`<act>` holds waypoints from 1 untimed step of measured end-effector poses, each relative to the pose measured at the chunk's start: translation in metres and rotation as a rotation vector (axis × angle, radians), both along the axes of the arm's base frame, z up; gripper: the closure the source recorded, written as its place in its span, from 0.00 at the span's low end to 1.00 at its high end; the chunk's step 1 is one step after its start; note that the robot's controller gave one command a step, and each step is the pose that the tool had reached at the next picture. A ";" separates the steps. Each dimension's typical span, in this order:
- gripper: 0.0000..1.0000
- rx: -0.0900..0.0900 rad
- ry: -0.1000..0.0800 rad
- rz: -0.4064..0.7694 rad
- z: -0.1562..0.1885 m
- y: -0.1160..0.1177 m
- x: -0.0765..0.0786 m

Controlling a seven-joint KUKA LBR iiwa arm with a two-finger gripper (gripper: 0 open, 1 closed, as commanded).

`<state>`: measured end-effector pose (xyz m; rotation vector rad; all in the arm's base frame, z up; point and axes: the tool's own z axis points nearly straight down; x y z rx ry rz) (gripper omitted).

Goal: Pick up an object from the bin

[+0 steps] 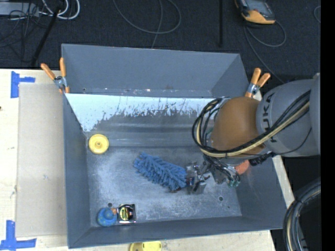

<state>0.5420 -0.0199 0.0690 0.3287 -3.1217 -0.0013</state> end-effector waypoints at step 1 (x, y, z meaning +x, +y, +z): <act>1.00 0.000 -0.003 -0.025 0.112 -0.015 0.003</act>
Offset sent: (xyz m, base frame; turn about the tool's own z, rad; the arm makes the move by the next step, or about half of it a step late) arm 0.0000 0.0000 0.0000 0.0000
